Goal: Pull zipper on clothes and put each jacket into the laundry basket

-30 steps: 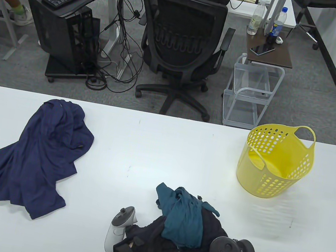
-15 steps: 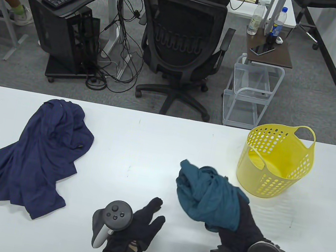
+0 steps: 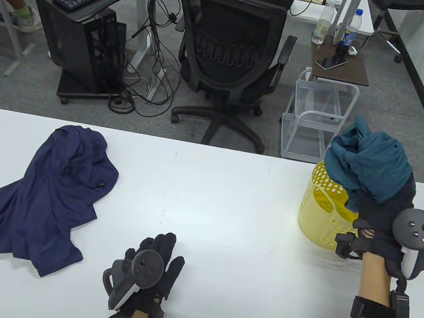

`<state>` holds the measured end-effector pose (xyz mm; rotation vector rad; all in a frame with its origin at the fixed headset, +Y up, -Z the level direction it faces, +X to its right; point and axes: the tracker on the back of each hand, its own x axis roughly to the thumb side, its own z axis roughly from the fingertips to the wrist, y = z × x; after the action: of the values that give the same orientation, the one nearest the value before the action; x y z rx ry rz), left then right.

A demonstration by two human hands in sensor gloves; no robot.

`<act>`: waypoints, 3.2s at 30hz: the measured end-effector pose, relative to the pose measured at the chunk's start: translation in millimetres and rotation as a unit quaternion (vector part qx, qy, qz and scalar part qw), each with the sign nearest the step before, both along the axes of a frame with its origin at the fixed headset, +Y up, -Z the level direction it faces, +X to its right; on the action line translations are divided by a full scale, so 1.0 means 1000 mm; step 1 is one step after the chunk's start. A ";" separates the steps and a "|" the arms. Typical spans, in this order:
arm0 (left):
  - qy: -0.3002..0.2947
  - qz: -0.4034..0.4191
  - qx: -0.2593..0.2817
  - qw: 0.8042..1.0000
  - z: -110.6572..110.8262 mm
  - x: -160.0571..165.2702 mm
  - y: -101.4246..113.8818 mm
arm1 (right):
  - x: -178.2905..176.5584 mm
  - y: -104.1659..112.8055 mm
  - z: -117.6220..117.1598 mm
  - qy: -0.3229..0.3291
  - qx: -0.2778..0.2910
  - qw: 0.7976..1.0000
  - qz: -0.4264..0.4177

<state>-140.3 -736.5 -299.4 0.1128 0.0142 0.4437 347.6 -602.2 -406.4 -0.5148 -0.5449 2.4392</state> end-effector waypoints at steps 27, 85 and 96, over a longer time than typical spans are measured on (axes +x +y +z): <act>-0.028 -0.025 -0.021 0.999 0.005 0.013 -0.011 | -0.147 -0.025 0.128 0.239 -0.006 0.963 0.127; 0.359 -0.192 -0.121 0.905 -0.117 -0.242 0.013 | -0.166 -0.151 0.123 0.230 -0.090 0.963 0.112; 0.277 -0.113 0.052 0.953 -0.063 -0.188 0.145 | -0.153 -0.159 0.120 0.223 -0.102 0.966 0.085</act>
<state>-328.6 -591.6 -362.7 0.3369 0.5271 0.1717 194.5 -760.9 -286.5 0.0139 -0.1543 2.6753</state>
